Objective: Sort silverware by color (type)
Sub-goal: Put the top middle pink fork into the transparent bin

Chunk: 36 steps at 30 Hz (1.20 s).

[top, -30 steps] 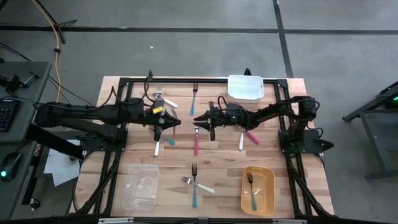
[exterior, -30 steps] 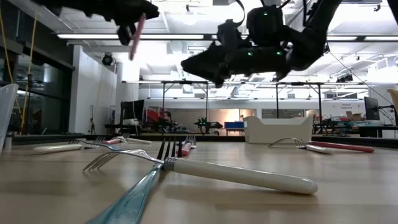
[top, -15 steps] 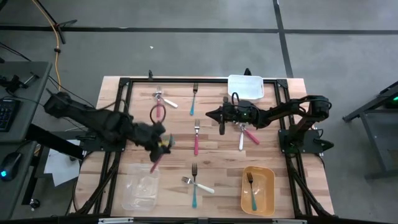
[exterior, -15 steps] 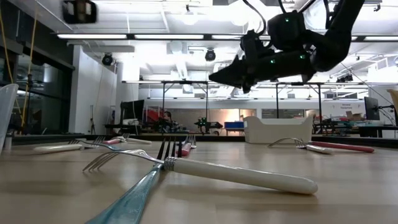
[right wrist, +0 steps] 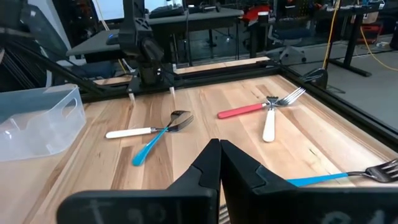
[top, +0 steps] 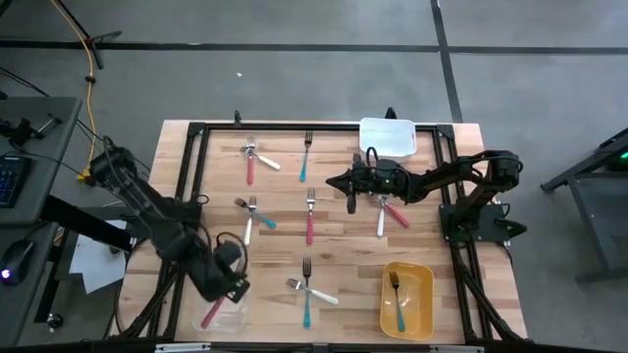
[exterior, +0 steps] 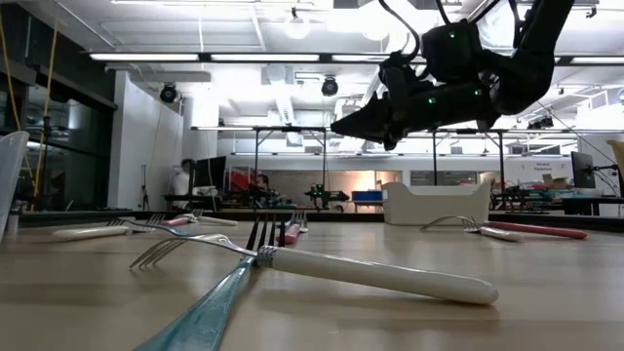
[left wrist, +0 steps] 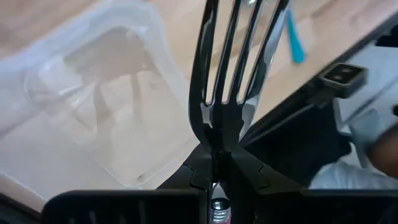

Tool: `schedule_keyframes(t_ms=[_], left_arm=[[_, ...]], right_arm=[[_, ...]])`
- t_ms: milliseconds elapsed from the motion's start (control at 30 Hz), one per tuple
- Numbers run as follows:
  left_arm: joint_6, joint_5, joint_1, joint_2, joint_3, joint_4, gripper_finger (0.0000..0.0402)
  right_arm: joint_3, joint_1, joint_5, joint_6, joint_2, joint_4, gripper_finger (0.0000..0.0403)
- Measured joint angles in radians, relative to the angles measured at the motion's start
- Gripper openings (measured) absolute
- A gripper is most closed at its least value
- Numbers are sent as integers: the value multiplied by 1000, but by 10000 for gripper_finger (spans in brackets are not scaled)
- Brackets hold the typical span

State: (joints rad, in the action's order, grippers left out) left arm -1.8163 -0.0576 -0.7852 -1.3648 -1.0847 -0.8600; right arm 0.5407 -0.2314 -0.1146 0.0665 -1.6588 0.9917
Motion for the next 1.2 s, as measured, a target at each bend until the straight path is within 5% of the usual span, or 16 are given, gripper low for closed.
schedule_keyframes(t_ms=[500, 1200], left_arm=[[-59, 0, -21, -150, 36, -75, 16], [-2, 98, -20, -155, 234, 121, 32]], right_arm=[[0, 0, -1, 2, 0, 14, 0], [0, 0, -1, -25, -1, 19, 0]])
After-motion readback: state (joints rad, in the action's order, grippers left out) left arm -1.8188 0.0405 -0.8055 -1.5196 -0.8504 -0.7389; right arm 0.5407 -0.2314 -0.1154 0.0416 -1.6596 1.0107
